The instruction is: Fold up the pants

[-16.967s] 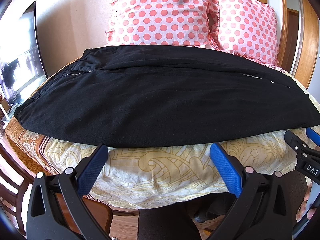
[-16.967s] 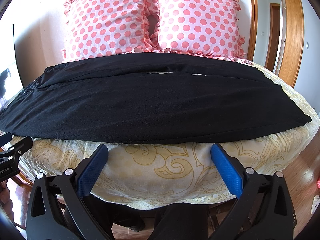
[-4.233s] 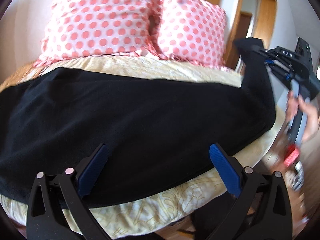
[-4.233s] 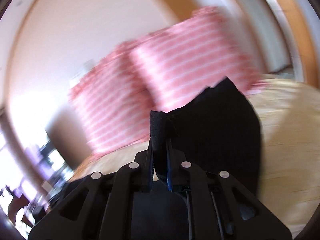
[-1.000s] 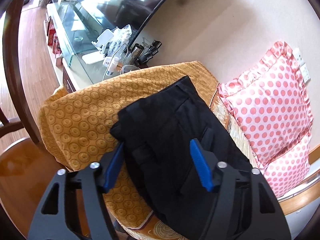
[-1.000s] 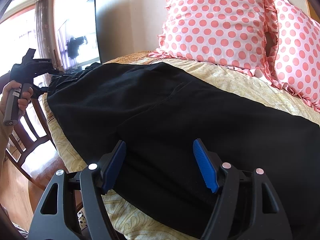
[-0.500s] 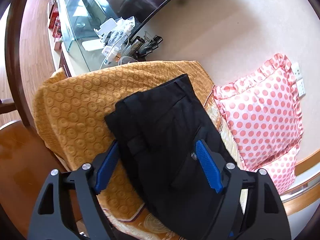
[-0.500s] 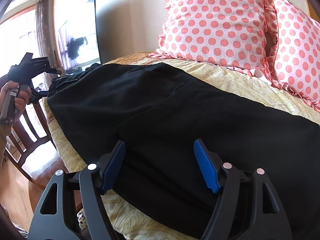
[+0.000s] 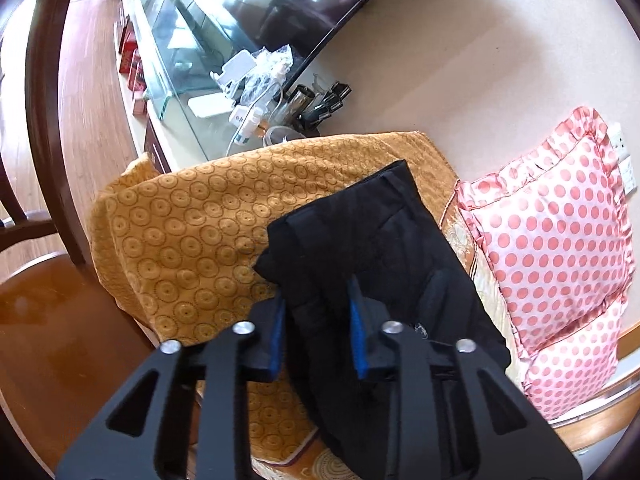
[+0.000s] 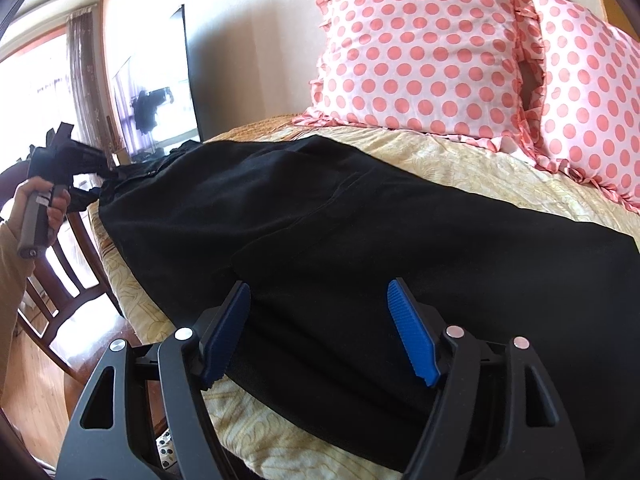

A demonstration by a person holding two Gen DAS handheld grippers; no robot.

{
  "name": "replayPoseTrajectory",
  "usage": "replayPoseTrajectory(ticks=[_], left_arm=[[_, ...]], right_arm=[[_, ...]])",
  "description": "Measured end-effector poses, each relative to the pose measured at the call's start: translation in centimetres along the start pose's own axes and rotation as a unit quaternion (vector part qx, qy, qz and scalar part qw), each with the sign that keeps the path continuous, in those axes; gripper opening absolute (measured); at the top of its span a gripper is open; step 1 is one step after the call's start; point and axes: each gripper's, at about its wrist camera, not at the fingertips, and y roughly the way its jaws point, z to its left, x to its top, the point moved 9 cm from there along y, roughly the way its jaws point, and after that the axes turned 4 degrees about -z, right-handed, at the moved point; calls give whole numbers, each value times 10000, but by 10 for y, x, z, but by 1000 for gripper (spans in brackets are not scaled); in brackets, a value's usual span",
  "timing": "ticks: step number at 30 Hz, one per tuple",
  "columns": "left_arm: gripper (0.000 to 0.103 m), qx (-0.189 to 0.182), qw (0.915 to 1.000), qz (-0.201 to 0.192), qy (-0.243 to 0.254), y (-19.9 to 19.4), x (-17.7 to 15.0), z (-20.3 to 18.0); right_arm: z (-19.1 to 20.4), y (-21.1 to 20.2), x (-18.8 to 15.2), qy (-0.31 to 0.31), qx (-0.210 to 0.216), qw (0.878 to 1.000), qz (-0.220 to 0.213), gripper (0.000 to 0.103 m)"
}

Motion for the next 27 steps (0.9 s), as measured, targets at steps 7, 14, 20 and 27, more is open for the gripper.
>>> replayPoseTrajectory(ticks=[7, 14, 20, 27], left_arm=[[12, -360, 9869, -608, 1448, -36, -5, -89], [12, -1323, 9473, -484, 2876, -66, -70, -239], [12, -2366, 8865, -58, 3975, -88, -182, -360], [12, -3146, 8038, 1405, 4850, -78, -379, -404]], right_arm=[[-37, -32, 3, 405, -199, 9987, -235, 73], [-82, -82, 2, 707, -606, 9940, -570, 75], [-129, -133, -10, 1088, -1235, 9827, -853, 78], [-180, -162, -45, 1616, -1809, 9673, -739, 78]])
